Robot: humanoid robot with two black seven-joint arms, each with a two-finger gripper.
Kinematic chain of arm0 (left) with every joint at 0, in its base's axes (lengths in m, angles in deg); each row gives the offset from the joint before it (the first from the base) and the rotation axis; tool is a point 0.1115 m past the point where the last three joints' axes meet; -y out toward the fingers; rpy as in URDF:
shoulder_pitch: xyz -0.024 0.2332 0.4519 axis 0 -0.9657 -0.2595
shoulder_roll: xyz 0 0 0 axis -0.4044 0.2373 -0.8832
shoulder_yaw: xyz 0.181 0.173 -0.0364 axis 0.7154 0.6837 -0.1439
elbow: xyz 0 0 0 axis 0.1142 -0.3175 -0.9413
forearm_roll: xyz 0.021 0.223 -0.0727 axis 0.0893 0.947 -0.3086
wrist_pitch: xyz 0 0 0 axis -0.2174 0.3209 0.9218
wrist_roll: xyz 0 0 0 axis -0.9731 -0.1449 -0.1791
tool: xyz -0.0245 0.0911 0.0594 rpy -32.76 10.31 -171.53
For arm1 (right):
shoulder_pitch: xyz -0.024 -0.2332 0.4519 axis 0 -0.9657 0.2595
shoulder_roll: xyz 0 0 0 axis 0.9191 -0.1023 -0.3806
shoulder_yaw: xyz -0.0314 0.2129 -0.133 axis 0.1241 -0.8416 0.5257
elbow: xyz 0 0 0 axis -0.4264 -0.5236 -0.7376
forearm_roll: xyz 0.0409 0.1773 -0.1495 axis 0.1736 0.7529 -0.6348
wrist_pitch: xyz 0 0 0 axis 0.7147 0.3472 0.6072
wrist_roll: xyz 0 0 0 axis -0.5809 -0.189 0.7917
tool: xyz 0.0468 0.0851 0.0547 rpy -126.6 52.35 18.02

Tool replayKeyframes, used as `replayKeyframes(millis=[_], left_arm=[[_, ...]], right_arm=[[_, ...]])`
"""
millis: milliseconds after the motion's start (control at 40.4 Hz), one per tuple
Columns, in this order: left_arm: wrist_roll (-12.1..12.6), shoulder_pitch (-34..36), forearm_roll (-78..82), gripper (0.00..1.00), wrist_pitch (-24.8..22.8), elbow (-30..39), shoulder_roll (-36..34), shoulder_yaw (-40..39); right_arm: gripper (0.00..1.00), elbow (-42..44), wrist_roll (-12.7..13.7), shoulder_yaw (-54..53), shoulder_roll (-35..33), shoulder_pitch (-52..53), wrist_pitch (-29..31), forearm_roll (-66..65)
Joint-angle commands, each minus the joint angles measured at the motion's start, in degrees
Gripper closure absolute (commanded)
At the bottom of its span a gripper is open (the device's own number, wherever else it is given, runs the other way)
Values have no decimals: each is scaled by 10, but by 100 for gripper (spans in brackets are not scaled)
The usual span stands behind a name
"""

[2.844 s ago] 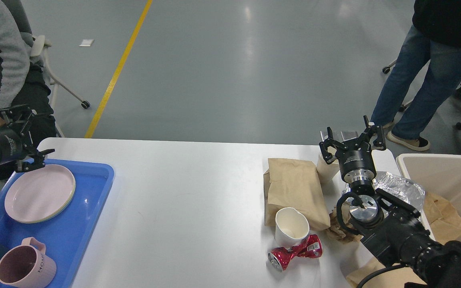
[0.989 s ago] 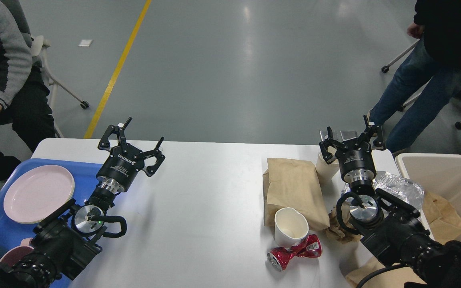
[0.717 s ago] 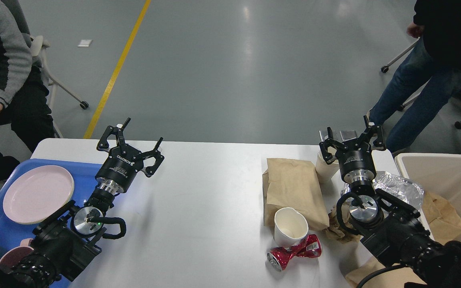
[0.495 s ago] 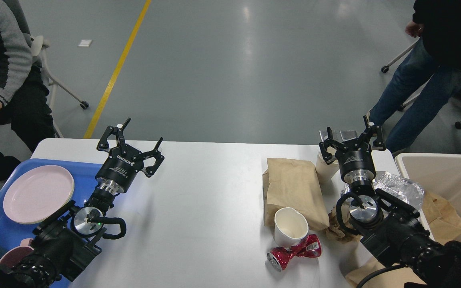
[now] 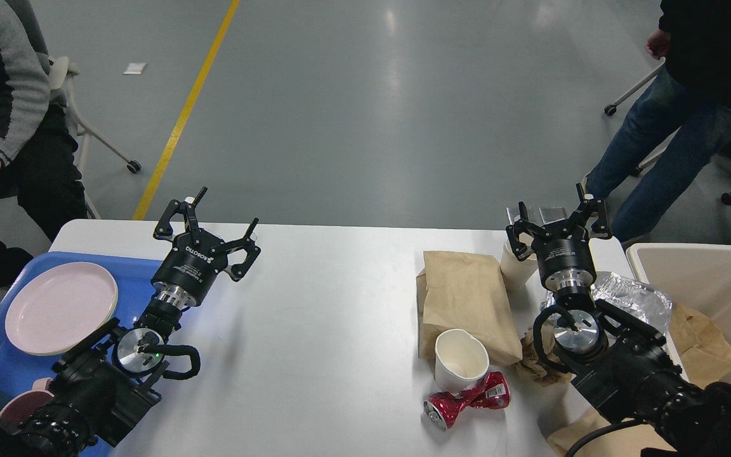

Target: Tidy desktop

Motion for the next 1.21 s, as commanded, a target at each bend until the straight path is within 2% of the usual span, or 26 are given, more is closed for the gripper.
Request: replayKeyframes(millis=[0,396,569,717,791,865,964,1088,1187], left_arm=[[0,0,1,3,0,0,0,-1],[0,0,0,3,0,1,0,-1],[0,0,0,3,-1,2,0,-1],[1,0,0,3,-1,3,0,0],[1,0,0,3,-1,2,0,0],[1,0,0,3,-1,2,0,0],[1,0,0,3,-1,2,0,-1],[1,0,0,3,-1,2,0,-1],[1,0,0,3,-1,2,0,-1]], right_arm=[[0,0,0,0,0,0,0,0],[0,17,5,11,12,30,-16,5],[0,20,5,69,-26,95,-20,5],[0,19,6,228,-66,174,-20,5],[0,18,6,327,-109,233,-20,5],[0,11,6,444,-133,314,-18,0],[0,-8,6,662,-140,410,-15,-5],[0,-101,6,893,-146,500,-12,-5],[0,-202,6,978,-165,540,-7,-8]])
